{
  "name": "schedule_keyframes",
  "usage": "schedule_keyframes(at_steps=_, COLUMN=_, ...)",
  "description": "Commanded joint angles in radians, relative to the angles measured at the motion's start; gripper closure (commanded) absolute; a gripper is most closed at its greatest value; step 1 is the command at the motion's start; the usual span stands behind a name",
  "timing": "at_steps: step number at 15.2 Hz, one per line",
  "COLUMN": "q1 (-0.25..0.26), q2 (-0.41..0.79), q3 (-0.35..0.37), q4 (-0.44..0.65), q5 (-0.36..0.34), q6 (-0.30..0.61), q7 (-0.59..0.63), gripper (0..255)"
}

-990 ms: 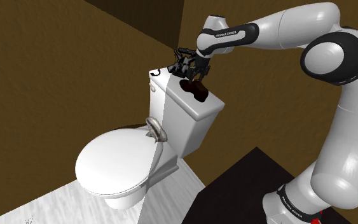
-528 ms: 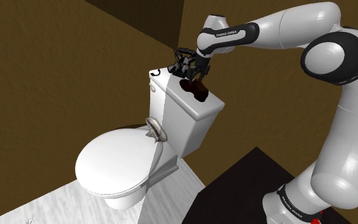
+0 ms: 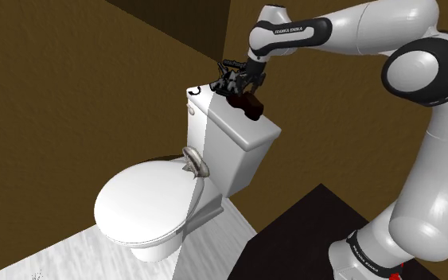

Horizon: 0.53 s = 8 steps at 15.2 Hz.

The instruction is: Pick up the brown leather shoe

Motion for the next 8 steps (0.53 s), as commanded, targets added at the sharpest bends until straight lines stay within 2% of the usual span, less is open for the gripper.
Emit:
schedule_keyframes(at_steps=1, q1=0.0, q2=-0.007, q3=0.0, q4=0.018, q5=-0.001, q6=-0.024, q7=0.001, gripper=255)
schedule_keyframes(at_steps=8, q1=0.0, q2=-0.017, q3=-0.001, q4=0.073, q5=-0.002, q6=-0.089, q7=0.004, gripper=255)
